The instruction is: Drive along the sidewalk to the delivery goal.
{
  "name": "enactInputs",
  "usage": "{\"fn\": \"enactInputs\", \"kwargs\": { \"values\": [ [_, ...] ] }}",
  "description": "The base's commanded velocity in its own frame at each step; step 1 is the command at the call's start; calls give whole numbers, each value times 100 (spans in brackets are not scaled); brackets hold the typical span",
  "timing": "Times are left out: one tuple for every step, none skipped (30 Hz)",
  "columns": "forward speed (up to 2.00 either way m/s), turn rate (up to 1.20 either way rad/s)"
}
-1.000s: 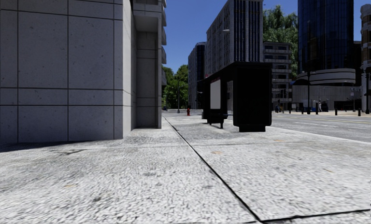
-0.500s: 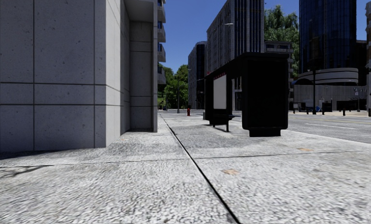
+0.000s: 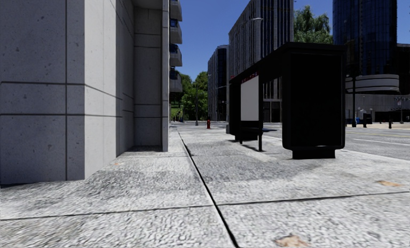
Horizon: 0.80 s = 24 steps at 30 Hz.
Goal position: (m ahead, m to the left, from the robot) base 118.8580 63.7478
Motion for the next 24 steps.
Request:
{"fn": "enactInputs", "kwargs": {
  "values": [
    [200, 0],
    [200, 0],
    [200, 0],
    [200, 0],
    [200, 0],
    [200, 0],
    [200, 0],
    [200, 0],
    [200, 0],
    [200, 0],
    [200, 0],
    [200, 0],
    [200, 0],
    [200, 0],
    [200, 0],
    [200, 0],
    [200, 0],
    [200, 0],
    [200, 0],
    [200, 0],
    [200, 0],
    [200, 0],
    [200, 0],
    [200, 0]
  ]
}}
